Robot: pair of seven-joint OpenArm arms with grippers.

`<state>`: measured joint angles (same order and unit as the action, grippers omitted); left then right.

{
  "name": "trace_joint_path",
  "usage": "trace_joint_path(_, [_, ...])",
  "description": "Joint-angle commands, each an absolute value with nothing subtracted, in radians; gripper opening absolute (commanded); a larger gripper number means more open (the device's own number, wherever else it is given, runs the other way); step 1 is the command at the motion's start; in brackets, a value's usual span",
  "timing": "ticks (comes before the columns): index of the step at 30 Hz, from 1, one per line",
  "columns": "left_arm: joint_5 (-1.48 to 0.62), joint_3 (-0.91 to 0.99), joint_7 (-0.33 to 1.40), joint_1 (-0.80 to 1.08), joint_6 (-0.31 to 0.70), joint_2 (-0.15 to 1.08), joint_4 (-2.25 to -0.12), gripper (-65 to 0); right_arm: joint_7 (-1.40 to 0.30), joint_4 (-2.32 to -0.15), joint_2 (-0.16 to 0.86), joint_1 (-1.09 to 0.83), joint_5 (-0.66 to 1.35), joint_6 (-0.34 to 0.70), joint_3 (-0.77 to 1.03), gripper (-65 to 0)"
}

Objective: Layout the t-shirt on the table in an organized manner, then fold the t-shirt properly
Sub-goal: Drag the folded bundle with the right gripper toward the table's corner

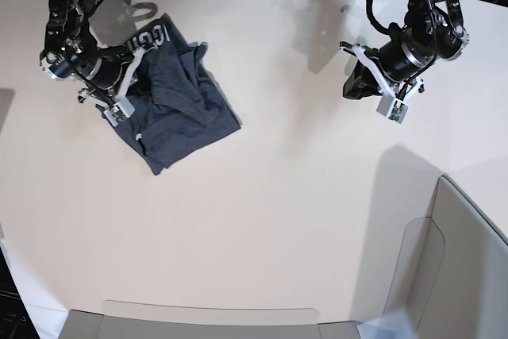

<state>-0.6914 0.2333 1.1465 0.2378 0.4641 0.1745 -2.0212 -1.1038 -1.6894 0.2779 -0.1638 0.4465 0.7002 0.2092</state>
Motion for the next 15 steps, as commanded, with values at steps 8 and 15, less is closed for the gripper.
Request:
trace_joint_path(8, [-0.713,0.232,1.13,0.231,0.47,0.174,-2.038,-65.0,-1.237,-1.675,0.346,-0.249,0.308,0.698,0.466,-65.0])
trace_joint_path(15, [-0.713,0.232,1.13,0.246,0.47,0.173,-2.038,-65.0,-1.237,-1.669,0.392,-0.257,0.308,0.698,0.656,-65.0])
